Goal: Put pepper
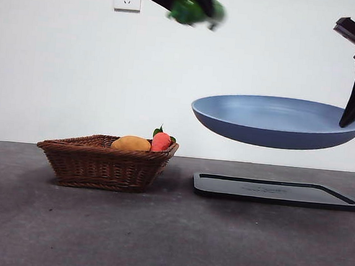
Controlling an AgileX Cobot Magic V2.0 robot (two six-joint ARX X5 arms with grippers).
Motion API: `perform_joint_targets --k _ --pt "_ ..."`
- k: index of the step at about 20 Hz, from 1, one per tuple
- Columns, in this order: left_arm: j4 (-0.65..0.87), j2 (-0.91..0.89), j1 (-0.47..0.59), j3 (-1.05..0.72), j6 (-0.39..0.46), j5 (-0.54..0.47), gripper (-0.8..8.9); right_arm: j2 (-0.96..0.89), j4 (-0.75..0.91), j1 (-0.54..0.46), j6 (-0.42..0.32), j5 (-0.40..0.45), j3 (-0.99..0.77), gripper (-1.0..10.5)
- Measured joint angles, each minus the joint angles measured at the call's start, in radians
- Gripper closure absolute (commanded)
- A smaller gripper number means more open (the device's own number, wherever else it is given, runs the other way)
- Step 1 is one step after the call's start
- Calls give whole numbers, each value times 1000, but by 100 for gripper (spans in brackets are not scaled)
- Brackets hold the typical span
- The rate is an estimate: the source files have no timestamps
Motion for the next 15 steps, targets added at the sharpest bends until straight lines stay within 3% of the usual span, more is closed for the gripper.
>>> perform_joint_targets --k 4,13,15 --pt "17 117 -90 0 61 0 729 1 -20 0 34 -77 0 941" --pt "78 253 -140 -2 98 -14 724 2 -86 0 70 -77 0 941" --pt "72 256 -140 -2 100 -14 687 2 -90 0 74 -75 0 941"
